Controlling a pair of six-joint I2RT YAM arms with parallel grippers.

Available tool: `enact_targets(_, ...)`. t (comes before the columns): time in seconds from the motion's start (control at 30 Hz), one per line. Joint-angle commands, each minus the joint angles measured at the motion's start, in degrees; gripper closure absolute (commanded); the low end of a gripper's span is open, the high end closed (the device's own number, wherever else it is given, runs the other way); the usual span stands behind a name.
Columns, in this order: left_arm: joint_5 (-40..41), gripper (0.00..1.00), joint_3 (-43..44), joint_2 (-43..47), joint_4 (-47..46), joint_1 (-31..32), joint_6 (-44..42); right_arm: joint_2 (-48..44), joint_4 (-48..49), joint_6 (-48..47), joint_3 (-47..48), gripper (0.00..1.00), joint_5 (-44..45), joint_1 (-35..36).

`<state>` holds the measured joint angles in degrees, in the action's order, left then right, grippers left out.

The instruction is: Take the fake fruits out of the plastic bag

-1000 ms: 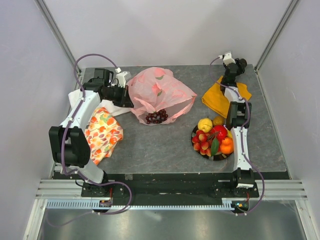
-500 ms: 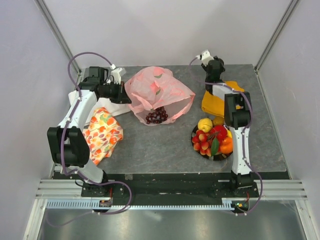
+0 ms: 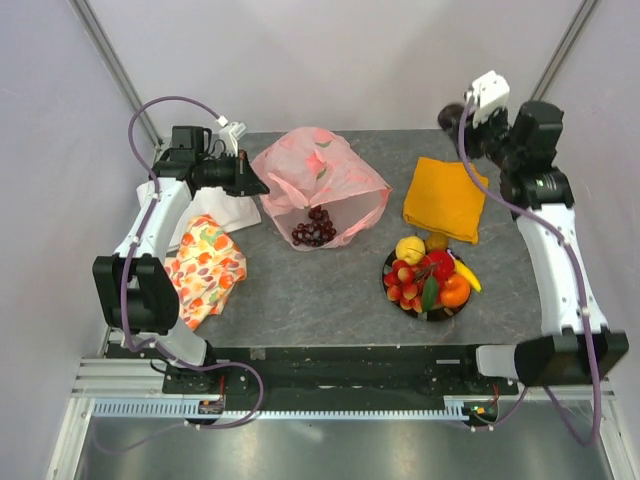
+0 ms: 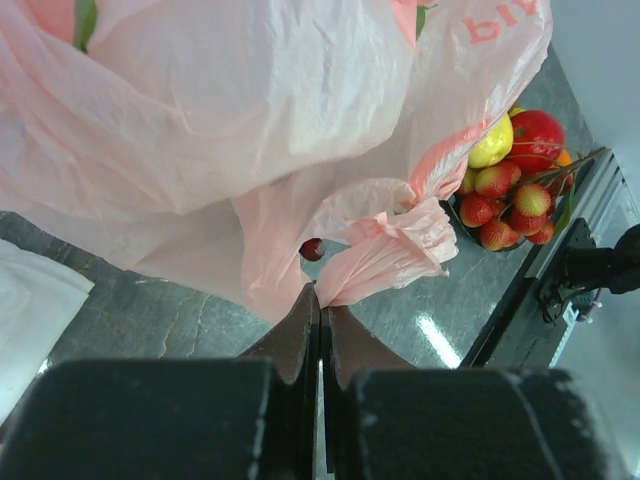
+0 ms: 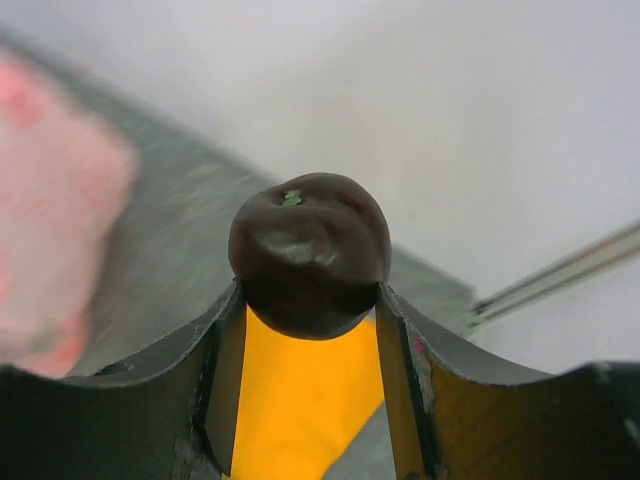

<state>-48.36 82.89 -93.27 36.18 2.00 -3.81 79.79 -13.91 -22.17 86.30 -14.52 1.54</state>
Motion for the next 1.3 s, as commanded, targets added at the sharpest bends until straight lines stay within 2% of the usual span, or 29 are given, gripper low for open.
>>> enact_targets(0.0,-3.23,0.98,1.31,2.48,-2.26,-0.07,1.88,-7.51,-31.23,-4.88,-5.96,1.0,-22.29,-0.31)
enact_targets(0.07,-3.23,0.98,0.7,3.71,-2.26,-0.07,1.7,-10.34,-39.82,-7.34,-8.6,0.99,-24.23,-0.31)
enact_targets(0.13,-3.23,0.98,-0.01,4.76,-2.17,-0.07,1.62,-13.42,-46.26,-14.27,-10.35,1.0,-26.78,-0.4)
enact_targets(0.2,-3.15,0.99,-0.71,5.38,-2.26,0.02,1.79,-15.44,-55.58,-22.68,-11.59,0.99,-26.87,-0.4)
enact_targets(0.27,-2.97,0.98,-1.06,6.08,-2.35,0.02,2.06,-16.68,-62.16,-26.5,-13.43,0.99,-25.56,-0.4)
enact_targets(0.43,-2.27,0.98,-2.91,8.1,-2.43,-0.07,2.5,-20.98,-69.22,-31.17,-16.78,1.0,-23.63,-0.4)
enact_targets(0.73,-2.0,0.99,-6.07,10.92,-2.52,-0.07,2.85,-23.72,-69.67,-28.02,-15.38,1.0,-18.71,-0.84)
enact_targets(0.8,-2.0,0.98,-6.16,11.18,-2.52,-0.07,2.85,-23.1,-69.76,-27.13,-15.64,1.0,-14.93,-0.84)
enact_targets(0.9,-2.0,0.99,-5.99,11.36,-2.52,0.02,2.85,-22.75,-69.76,-29.84,-18.0,1.0,-9.49,-1.28)
enact_targets(1.27,-1.74,0.99,-7.48,12.24,-3.49,-0.07,3.29,-19.41,-69.23,-41.89,-25.57,1.0,-5.69,-8.13)
